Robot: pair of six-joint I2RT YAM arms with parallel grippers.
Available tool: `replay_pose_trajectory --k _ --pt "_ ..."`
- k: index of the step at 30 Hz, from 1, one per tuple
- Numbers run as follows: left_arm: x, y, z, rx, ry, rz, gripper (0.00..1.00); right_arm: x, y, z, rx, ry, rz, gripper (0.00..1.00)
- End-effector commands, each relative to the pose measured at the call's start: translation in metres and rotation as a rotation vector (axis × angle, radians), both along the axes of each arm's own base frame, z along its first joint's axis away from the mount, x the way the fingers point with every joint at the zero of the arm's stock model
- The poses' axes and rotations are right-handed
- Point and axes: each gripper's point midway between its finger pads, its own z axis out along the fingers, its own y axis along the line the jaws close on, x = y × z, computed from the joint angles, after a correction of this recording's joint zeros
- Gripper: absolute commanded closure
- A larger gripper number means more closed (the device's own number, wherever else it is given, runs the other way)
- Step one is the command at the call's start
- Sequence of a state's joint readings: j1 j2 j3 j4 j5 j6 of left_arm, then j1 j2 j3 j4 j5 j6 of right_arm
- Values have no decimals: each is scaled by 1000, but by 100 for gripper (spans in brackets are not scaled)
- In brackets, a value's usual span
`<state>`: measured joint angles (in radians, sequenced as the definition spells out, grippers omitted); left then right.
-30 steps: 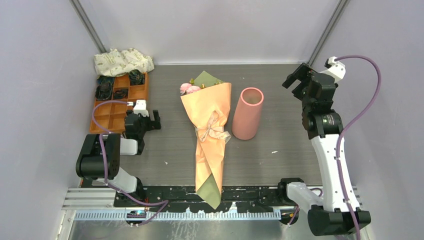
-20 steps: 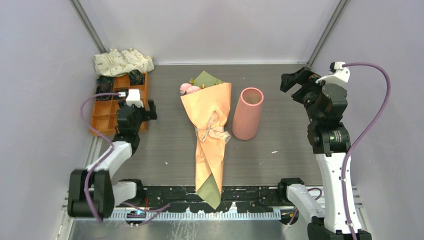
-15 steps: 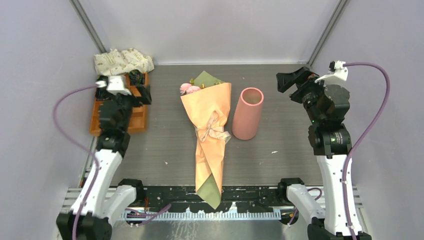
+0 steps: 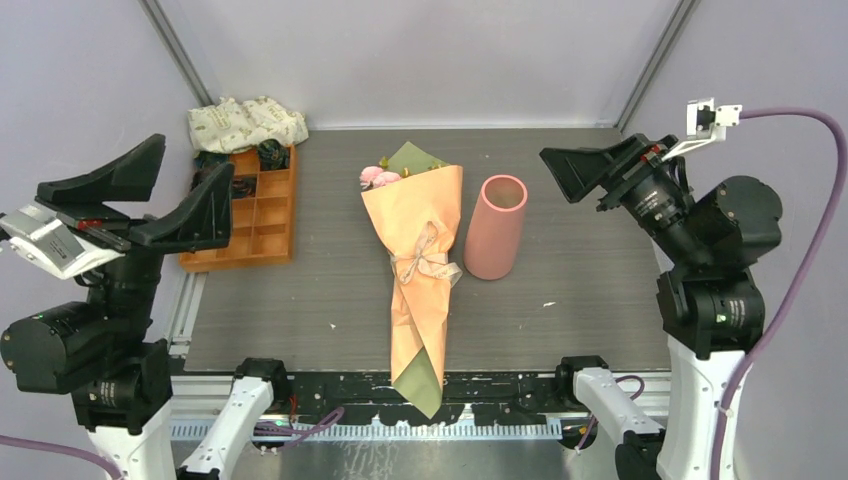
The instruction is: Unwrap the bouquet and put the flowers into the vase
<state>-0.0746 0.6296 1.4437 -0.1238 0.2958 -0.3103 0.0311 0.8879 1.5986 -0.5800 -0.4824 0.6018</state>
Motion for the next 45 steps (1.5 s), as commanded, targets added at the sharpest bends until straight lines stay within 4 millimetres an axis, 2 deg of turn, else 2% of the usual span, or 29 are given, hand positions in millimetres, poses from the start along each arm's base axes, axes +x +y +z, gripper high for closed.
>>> replay_pose_trajectory --k 1,4,7,10,12,16,19,21,22,24,27,29,31,35,38,41,42,45 --pt "43 3 -15 -48 140 17 0 0 10 1 9 83 67 1" --pt "72 12 -9 -156 226 41 0 33 8 -4 0 170 20 0" --pt "95 -2 -4 -198 308 -49 0 60 23 -4 -76 195 -7 0" --pt "100 -43 0 -34 333 -250 0 81 69 -16 -226 226 19 1" --pt "115 -46 -2 1 392 -248 0 84 110 -32 -343 237 42 0" --pt "134 -32 -2 96 399 -121 0 94 149 -64 -509 250 -16 1" --pt "143 -14 5 73 394 -9 0 90 167 -73 -537 241 -3 1" --pt "152 1 3 34 446 73 0 83 176 -76 -567 227 2 1" --pt "160 9 -2 15 488 121 0 78 179 -78 -601 215 -16 1" --pt "162 28 -9 -19 535 231 0 66 184 -81 -666 193 -42 0" --pt "164 63 -30 -37 571 446 0 48 194 -88 -729 178 -55 0" --pt "165 72 -40 -25 566 508 0 39 202 -99 -786 175 -67 0" --pt "169 60 -52 15 606 451 0 32 209 -112 -848 173 -85 1" --pt "185 -5 -80 84 725 100 0 20 225 -132 -897 173 -73 0" --pt "194 -52 -96 105 767 -174 0 13 230 -138 -923 152 -80 0" --pt "210 -80 -108 86 815 -362 0 7 226 -143 -963 134 -111 1" --pt "221 -88 -117 83 854 -416 0 4 226 -145 -969 137 -111 0" --pt "238 -98 -129 52 922 -472 0 1 226 -161 -980 158 -106 0"
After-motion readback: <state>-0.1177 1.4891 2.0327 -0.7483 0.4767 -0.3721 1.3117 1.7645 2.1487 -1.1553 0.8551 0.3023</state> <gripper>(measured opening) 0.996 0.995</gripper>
